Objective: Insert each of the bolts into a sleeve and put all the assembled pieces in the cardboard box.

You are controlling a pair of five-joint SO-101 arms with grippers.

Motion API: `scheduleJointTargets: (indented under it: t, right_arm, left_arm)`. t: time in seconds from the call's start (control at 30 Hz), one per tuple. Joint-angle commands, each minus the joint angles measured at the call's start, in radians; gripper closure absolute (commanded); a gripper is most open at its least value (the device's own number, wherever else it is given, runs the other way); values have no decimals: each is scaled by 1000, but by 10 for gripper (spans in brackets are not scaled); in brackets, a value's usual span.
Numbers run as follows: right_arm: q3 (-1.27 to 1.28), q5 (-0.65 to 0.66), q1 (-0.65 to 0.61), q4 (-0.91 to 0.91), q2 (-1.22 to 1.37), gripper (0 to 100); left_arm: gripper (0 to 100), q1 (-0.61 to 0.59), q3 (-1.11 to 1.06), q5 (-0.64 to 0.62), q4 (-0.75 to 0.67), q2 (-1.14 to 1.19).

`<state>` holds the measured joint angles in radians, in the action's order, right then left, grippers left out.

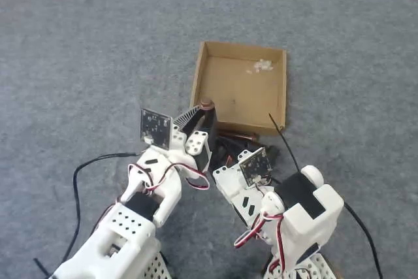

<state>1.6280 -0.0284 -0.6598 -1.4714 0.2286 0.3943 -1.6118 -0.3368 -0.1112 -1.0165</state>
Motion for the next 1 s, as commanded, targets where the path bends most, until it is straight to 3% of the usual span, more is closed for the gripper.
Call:
scheduleJointTargets:
  t: [0.0, 0.3, 0.43, 0.97]
  right_arm:
    - [15, 15, -5, -27, -15, 992]
    - [15, 15, -5, -27, -15, 992]
    - [15, 15, -5, -27, -15, 992]
    - [15, 15, -5, -27, -15, 992]
  left_arm:
    - [989, 6, -8, 29, -40, -12]
    - [989, 12, -7, 28, -48, -12]
    - [989, 23, -28, 26, -127, -12]
    - [989, 23, -13, 26, -130, -12]
